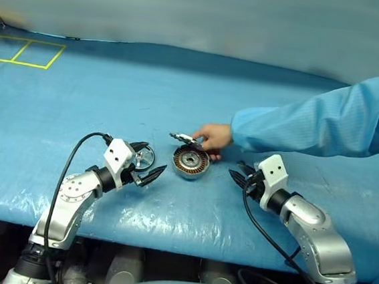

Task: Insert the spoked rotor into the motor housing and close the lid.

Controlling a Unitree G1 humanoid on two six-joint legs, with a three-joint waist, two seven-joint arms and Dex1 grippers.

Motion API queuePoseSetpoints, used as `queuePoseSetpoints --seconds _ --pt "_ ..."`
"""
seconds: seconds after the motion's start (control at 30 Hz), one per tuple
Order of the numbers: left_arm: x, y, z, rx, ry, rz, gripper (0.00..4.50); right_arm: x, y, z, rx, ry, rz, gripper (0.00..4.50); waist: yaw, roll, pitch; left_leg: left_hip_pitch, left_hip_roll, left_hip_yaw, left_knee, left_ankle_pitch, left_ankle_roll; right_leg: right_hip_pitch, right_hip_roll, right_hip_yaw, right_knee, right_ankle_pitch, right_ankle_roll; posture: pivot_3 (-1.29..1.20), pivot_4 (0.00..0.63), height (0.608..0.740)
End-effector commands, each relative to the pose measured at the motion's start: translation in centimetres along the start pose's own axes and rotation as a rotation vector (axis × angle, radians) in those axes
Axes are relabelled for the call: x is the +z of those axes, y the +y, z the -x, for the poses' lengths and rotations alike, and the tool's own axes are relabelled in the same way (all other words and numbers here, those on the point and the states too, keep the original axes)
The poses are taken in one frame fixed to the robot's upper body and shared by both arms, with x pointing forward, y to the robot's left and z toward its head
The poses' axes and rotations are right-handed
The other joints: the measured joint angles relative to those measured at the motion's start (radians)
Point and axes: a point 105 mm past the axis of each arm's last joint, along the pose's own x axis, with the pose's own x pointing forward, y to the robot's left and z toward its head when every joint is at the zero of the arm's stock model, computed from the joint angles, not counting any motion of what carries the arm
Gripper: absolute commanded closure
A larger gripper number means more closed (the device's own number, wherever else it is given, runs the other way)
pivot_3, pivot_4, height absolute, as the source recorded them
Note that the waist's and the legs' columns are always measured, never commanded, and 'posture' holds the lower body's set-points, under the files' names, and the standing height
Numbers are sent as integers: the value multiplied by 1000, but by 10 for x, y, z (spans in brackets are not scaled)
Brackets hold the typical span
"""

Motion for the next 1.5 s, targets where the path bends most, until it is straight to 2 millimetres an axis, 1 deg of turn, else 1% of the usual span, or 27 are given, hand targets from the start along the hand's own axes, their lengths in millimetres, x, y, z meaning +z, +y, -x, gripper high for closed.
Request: queuePoseSetpoints --seconds 0.03,0.27,0.4,0.5,0.67,0.73,0.77,0.8,0.87,0.93,1.0,1.13,1.23,1.4,1.5 --pt "6 -2 -5 -26 -24 -6 0 16 7 3 16 -81 39 2898 0 0 0 0 0 0 0 0 0 0 0 0 0 0 0 0 150 740" --pt "6 -3 -6 -42 -22 -8 0 22 9 3 15 -133 147 2898 -1 0 0 0 0 0 0 0 0 0 0 0 0 0 0 0 150 740" --pt "8 -3 -7 -46 -25 -12 0 27 15 0 78 -142 164 2898 0 0 0 0 0 0 0 0 0 0 0 0 0 0 0 0 150 740" --pt "8 -4 -6 -51 -25 -13 0 34 25 -2 166 -159 216 2898 -2 0 0 0 0 0 0 0 0 0 0 0 0 0 0 0 150 740" --pt "11 -5 -4 -65 -25 -18 0 33 26 -12 242 -70 443 2898 0 0 0 0 0 0 0 0 0 1 0 0 0 0 0 0 150 740" --pt "14 -3 -1 -57 -27 -31 0 38 29 -24 325 -7 656 2898 -6 0 0 1 0 0 0 0 0 1 0 0 0 0 0 0 150 740" --pt "14 -3 1 -55 -26 -33 0 41 31 -29 366 14 750 2521 -8 0 1 1 0 1 0 0 0 0 0 0 0 0 0 0 150 740" --pt "13 -4 2 -52 -23 -34 0 46 33 -34 404 22 827 2315 -10 0 1 1 0 1 1 0 0 0 0 0 0 0 0 0 150 740" --pt "11 -5 3 -37 -17 -28 0 59 40 -45 458 0 942 1641 -11 -1 1 2 0 1 0 0 0 1 0 0 0 0 0 0 150 740" --pt "9 -5 4 -22 -11 -21 0 68 48 -56 526 -7 1035 1001 -11 -1 1 2 0 1 -1 0 0 1 0 0 0 0 0 0 150 740" --pt "7 -5 5 -5 -4 -23 0 72 56 -68 587 -2 1138 1001 -14 -2 1 2 0 1 -1 0 0 1 0 0 -1 0 0 0 150 740" --pt "3 -8 10 41 -6 -4 0 67 74 -87 710 11 1271 1001 -11 -2 2 2 0 0 -3 0 0 1 0 -1 -1 1 0 0 150 740" --pt "-1 -12 15 68 1 13 0 65 87 -92 778 2 1326 1001 -9 -2 2 2 0 0 -4 0 0 1 0 -1 -1 0 0 0 150 740" --pt "-3 -15 18 83 8 17 0 70 88 -103 791 -7 1342 1001 -8 -2 2 3 0 0 -3 0 0 1 0 -1 0 1 0 0 150 740" --pt "-4 -18 19 96 5 27 0 73 84 -112 772 1 1365 1001 -12 -2 2 5 0 1 -2 1 -1 3 0 0 1 1 0 0 150 740"
